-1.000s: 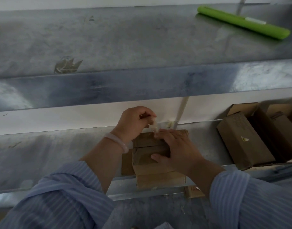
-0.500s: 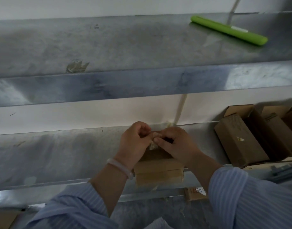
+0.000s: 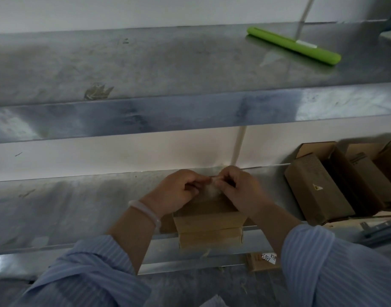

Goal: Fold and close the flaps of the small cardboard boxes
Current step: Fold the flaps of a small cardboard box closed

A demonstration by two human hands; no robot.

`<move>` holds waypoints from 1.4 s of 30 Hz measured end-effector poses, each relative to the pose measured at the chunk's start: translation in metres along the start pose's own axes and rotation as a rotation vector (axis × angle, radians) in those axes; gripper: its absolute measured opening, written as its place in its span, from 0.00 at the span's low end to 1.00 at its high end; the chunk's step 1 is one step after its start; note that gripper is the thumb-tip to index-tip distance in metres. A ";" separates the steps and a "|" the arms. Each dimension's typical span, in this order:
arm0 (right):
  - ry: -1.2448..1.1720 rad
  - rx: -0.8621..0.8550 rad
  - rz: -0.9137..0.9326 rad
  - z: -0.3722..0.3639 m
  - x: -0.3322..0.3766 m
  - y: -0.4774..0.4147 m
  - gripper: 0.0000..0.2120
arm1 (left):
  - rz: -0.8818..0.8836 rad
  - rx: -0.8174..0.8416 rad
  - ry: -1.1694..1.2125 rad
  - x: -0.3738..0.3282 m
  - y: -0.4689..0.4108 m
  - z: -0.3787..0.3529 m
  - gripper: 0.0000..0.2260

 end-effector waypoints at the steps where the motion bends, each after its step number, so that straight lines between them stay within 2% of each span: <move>1: -0.011 -0.019 -0.016 0.004 -0.001 -0.001 0.05 | -0.007 -0.017 -0.020 0.001 0.001 0.002 0.18; 4: -0.015 -0.075 -0.020 0.010 -0.001 -0.002 0.04 | -0.064 -0.107 -0.225 -0.007 0.003 -0.001 0.17; 7: -0.054 -0.193 0.029 0.018 0.000 0.003 0.06 | -0.060 -0.201 -0.394 -0.013 0.010 -0.013 0.24; 9: 0.042 -0.229 0.095 0.021 0.003 0.005 0.05 | -0.062 -0.254 -0.443 -0.012 0.013 -0.016 0.28; 14: 0.341 -0.401 0.309 0.057 0.021 0.013 0.01 | -0.074 -0.252 -0.464 -0.011 0.015 -0.017 0.28; 16: 0.450 -0.371 0.399 0.057 0.031 0.015 0.02 | -0.067 -0.247 -0.445 -0.010 0.015 -0.018 0.28; 19: 0.454 -0.226 0.468 0.033 0.042 0.016 0.07 | -0.056 -0.254 -0.423 -0.008 0.014 -0.017 0.29; 23: 0.358 -0.002 0.346 -0.003 0.037 0.012 0.07 | -0.063 -0.253 -0.411 -0.007 0.013 -0.019 0.28; 25: 0.314 0.057 0.274 -0.013 0.029 0.012 0.08 | -0.062 -0.264 -0.408 -0.006 0.013 -0.018 0.28; 28: 0.313 -0.004 0.153 -0.005 0.015 0.011 0.15 | -0.069 -0.278 -0.421 -0.007 0.014 -0.017 0.28; 30: 0.408 -0.065 0.059 0.006 0.003 0.011 0.21 | -0.066 -0.273 -0.418 -0.007 0.014 -0.017 0.30; 33: 0.500 -0.051 -0.035 0.011 -0.003 0.009 0.16 | -0.060 -0.264 -0.416 -0.007 0.014 -0.018 0.32; 35: 0.443 -0.046 -0.064 0.011 -0.004 0.010 0.12 | -0.061 -0.263 -0.411 -0.006 0.014 -0.018 0.33; 39: 0.194 -0.218 -0.155 0.045 -0.015 0.018 0.08 | -0.076 -0.270 -0.411 -0.005 0.013 -0.018 0.32; 42: 0.332 -0.310 -0.078 0.070 -0.013 0.025 0.08 | -0.087 -0.272 -0.417 -0.006 0.013 -0.018 0.32</move>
Point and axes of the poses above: each hand's wrist, its own y-axis away from the middle knuckle, its own z-axis out of the back of the hand, x = y × z, the point moved 10 cm from there along -y, towards the middle knuckle, and after that the axes turned 11 degrees about -y, right-handed, at the moved point
